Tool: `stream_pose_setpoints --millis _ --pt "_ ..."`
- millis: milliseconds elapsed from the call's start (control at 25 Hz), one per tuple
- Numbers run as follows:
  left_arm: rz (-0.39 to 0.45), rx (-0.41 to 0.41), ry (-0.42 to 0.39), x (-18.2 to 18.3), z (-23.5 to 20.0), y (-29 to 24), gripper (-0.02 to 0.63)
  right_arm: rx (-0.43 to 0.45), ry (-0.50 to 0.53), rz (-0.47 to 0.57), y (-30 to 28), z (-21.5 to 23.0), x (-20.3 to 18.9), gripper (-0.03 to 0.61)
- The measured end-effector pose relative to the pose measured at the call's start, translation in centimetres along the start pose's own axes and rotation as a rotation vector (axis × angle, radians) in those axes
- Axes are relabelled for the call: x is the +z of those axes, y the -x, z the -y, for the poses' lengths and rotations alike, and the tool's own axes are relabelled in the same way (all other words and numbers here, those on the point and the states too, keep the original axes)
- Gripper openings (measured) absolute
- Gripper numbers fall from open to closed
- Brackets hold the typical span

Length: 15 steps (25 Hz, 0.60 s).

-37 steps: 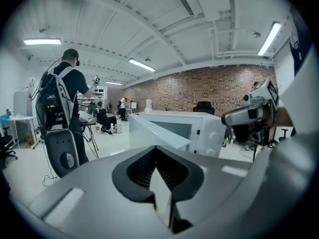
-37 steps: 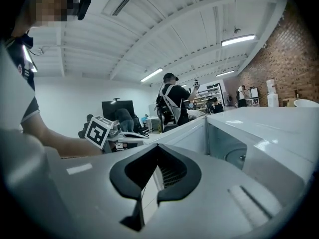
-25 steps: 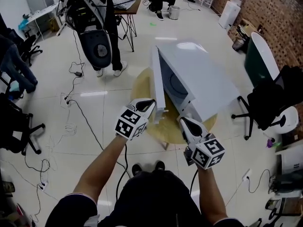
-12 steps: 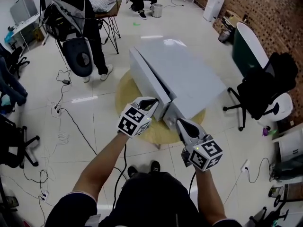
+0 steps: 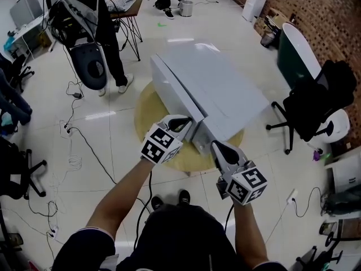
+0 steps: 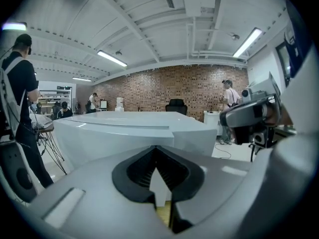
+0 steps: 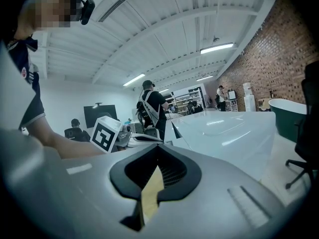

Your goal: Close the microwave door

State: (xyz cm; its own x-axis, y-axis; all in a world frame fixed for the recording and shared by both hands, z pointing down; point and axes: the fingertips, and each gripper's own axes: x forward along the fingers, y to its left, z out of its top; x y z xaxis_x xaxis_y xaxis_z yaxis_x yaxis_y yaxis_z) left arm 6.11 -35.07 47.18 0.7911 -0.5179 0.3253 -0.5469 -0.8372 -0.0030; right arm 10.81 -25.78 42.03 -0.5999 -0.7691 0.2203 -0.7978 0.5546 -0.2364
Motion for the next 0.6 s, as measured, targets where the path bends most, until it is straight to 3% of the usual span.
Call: stream_pose_setpoints --millis 600 --pt "-0.03 0.005 0.008 0.5 0.3 -1.4 0.003 0.009 -0.005 0.023 0.3 1.9 1.3 0.002"
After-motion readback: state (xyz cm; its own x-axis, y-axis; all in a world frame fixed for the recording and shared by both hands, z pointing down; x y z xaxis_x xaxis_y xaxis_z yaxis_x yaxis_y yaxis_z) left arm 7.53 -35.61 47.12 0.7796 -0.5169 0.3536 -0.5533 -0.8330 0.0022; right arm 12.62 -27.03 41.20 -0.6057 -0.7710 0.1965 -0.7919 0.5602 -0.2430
